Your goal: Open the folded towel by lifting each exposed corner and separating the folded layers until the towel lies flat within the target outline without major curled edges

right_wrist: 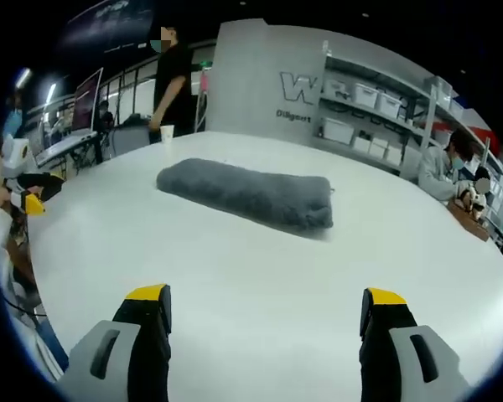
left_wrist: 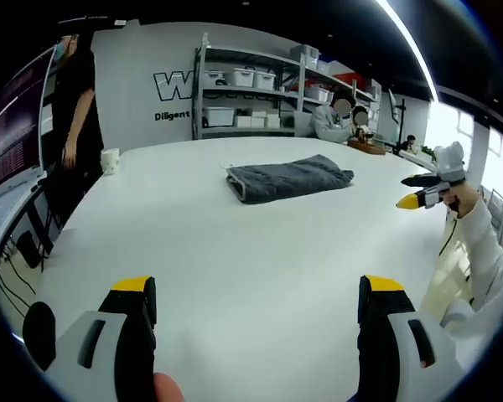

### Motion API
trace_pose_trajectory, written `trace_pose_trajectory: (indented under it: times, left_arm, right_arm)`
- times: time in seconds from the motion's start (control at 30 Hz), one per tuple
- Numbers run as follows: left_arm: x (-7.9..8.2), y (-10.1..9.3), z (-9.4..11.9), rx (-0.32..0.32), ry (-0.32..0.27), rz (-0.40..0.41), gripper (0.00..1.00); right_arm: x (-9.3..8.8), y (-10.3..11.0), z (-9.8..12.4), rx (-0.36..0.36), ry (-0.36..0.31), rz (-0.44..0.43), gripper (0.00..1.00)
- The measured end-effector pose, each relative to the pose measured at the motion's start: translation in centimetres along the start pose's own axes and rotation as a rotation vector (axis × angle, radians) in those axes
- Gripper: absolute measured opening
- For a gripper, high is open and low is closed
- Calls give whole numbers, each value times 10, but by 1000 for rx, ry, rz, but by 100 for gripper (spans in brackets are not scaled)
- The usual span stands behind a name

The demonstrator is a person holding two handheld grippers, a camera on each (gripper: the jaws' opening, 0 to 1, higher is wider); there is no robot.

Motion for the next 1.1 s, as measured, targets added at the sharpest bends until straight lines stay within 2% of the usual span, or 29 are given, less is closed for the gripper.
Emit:
trace_pose_trajectory:
  times: [0.27, 0.53, 0.9, 1.1]
  left_arm:
    - [2, -2, 0, -5, -3, -5, 100]
    - [3, -3, 2, -5, -6, -9, 100]
    - [5, -7, 2, -10, -5, -23, 100]
    - [5, -6, 3, -4, -7, -20, 100]
  right_arm:
    - [11, -3, -22, 4, 7, 28, 91]
    - [27, -14, -42, -18, -22, 78, 87]
    - [37, -39, -74, -58, -19, 64, 72]
    - [50, -56, -89, -79, -54, 31, 66]
Point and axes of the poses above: the point that each gripper's makers call its tool centre point, and the gripper's own axes: z roughly backward along the fingers, y roughly to its left, x roughly out of its top, the point moved 2 cm from there along z, roughly backward along the fingers, and after that the axes turned 3 degrees about -z, right-handed, at the moved point
